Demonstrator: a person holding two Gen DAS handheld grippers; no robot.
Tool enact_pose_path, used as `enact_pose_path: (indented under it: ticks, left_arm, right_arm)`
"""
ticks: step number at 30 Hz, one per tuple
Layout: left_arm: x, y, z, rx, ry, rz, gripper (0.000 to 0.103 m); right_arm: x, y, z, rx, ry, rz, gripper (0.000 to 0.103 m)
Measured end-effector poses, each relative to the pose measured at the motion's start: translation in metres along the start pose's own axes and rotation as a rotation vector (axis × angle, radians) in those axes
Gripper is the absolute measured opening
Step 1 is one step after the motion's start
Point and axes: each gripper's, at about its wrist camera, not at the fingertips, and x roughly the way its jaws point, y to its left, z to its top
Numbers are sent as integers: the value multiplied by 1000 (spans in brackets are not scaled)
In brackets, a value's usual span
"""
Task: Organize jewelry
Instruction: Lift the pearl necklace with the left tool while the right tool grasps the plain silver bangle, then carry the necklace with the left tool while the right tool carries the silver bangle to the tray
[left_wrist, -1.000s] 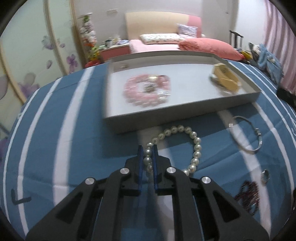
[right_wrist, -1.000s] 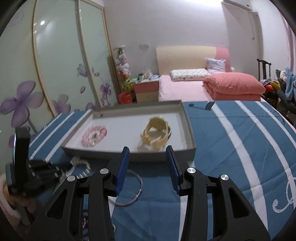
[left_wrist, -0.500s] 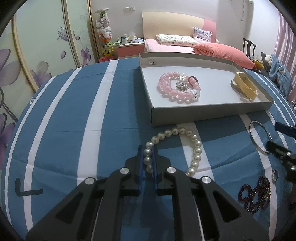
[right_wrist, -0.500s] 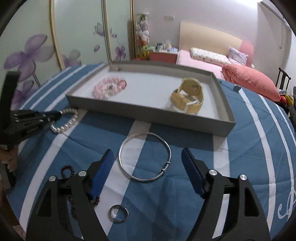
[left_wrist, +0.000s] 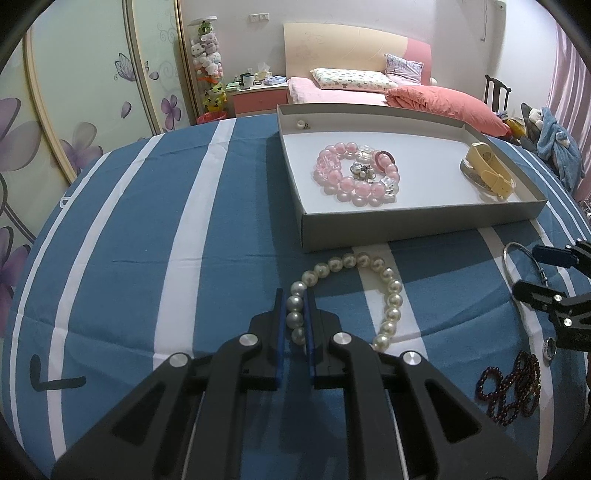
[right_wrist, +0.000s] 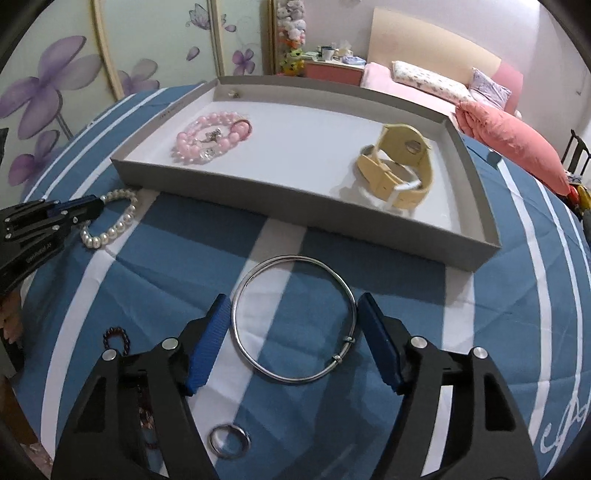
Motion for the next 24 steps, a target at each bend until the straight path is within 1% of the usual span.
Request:
enact_pose_path:
  ticks: [5, 8, 11, 14, 20, 24]
  left_arm:
    - [-1, 1, -2, -7, -2, -12, 10]
    - [-5, 1, -5, -15, -14, -34, 10]
    - [-13, -1, -8, -13, -42, -49, 10]
    - [-25, -1, -6, -20, -83, -75, 10]
    - [-56, -2, 3, -45, -195, -131, 10]
    - [-76, -5, 9, -45, -261, -156, 10]
  right_arm:
    - [-8, -7, -14, 39, -28, -11, 70]
    - [-14, -13, -18, 66, -69, -15, 70]
    - [-26, -20, -17, 106, -141, -4, 70]
    - [-37, -23, -16, 131, -210, 4, 70]
    - [-62, -24, -14, 166, -366, 1, 70]
    - [-74, -23, -12, 175, -435, -16, 70]
